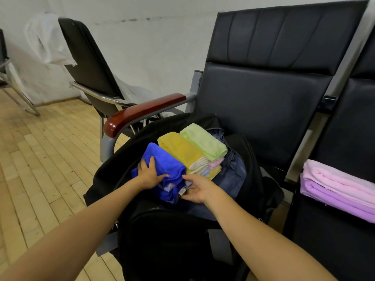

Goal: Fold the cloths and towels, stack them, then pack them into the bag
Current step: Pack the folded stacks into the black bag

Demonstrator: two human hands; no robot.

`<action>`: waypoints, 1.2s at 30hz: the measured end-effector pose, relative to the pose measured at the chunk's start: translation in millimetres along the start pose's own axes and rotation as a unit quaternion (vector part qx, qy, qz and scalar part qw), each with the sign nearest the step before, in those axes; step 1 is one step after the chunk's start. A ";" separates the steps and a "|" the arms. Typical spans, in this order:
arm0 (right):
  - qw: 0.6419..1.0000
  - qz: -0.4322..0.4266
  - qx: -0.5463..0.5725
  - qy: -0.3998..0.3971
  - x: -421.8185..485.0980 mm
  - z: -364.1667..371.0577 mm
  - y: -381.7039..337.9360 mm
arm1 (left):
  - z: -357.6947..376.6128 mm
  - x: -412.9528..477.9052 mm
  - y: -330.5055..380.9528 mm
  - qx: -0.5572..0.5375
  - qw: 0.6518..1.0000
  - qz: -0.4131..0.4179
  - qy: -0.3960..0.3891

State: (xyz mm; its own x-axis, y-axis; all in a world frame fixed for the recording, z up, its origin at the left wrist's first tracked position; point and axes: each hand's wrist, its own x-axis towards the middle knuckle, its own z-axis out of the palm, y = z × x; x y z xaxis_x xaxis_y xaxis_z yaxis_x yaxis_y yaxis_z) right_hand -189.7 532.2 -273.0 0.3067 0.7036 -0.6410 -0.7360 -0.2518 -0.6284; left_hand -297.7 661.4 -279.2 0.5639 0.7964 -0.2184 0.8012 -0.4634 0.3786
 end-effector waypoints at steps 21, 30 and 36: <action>0.978 -0.199 0.024 0.052 -167.5 -139.6 -106.6 | -5.8 -85.7 225.9 -0.230 0.952 0.189 -0.070; 0.936 -0.253 0.002 0.245 -198.5 -290.7 -128.9 | 84.2 -92.4 357.6 -0.355 0.898 0.157 -0.208; 0.840 -0.281 -0.229 0.404 -179.0 -352.1 -117.7 | 143.6 -76.3 398.4 -0.352 0.908 0.079 -0.211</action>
State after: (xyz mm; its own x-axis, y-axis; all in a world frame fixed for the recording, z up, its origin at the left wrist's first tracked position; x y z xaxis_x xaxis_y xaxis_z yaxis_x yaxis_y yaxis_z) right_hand 54.5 202.0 -239.5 0.9733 0.1635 -0.1611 -0.0861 -0.3904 -0.9166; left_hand 7.2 360.2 -240.8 0.8065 0.4521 -0.3809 0.4608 -0.0770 0.8842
